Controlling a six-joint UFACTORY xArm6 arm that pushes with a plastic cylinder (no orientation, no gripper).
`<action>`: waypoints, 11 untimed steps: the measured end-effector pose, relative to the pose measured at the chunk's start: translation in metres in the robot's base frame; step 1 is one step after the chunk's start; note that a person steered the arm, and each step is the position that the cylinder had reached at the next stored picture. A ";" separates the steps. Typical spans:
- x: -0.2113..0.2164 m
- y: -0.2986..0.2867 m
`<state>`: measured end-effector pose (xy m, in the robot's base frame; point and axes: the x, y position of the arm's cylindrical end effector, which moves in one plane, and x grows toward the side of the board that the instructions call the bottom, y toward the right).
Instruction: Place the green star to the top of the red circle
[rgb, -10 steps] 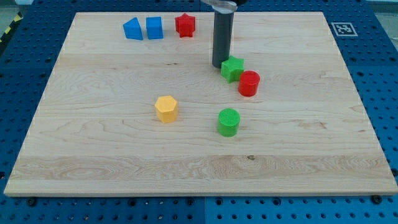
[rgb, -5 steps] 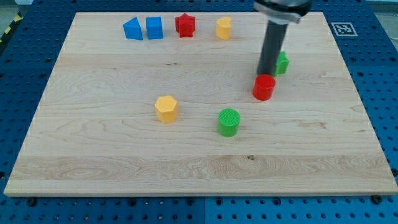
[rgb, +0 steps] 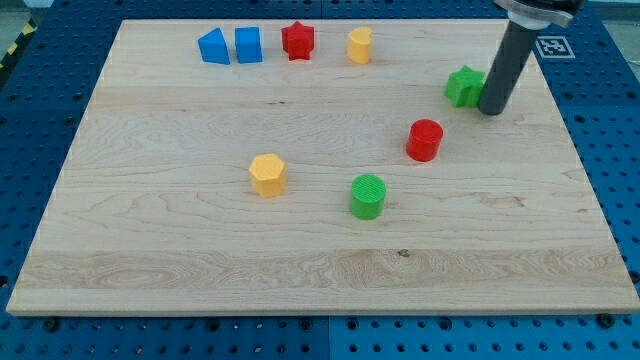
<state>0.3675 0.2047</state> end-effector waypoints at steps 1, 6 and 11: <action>-0.017 -0.001; -0.044 -0.049; -0.053 -0.099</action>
